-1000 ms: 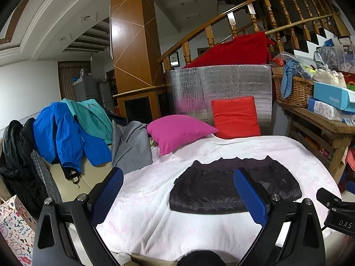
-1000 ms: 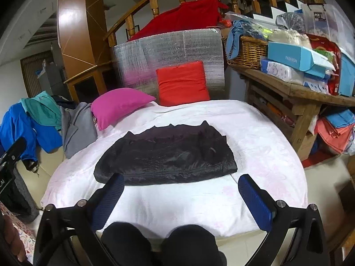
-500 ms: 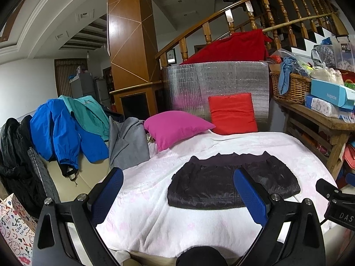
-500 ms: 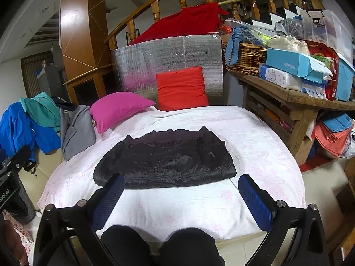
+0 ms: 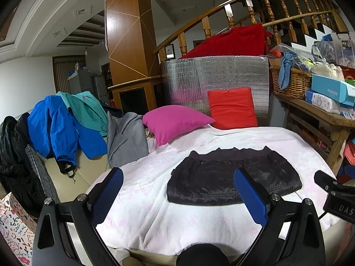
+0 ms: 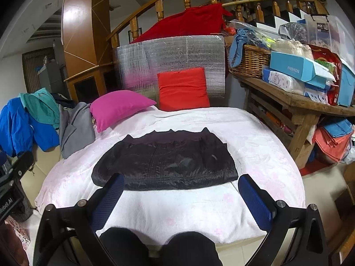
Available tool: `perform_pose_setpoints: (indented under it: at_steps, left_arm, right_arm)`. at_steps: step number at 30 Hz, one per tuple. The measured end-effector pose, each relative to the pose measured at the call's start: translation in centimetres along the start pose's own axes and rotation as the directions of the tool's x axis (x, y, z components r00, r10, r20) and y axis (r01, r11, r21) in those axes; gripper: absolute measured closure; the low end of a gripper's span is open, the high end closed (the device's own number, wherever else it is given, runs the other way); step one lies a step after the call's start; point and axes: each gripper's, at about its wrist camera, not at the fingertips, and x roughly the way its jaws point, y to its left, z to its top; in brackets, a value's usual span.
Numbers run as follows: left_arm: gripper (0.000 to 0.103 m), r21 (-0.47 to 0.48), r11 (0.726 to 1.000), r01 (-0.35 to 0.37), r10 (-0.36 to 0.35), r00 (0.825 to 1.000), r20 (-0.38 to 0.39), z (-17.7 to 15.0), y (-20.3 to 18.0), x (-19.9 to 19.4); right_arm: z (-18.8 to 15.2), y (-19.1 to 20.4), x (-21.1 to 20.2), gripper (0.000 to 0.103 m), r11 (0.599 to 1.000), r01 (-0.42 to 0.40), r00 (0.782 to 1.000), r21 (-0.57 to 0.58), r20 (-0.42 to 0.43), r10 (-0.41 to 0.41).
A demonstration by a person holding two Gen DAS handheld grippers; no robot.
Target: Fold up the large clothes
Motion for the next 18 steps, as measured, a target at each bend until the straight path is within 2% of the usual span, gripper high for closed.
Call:
perform_pose_setpoints:
  at_steps: [18]
  left_arm:
    - [0.003,0.008,1.0,0.022,-0.022,0.999,-0.042,0.6,0.3,4.1]
  right_arm:
    - [2.3,1.0,3.4,0.0,1.0,0.028,0.999,-0.003,-0.018,-0.028]
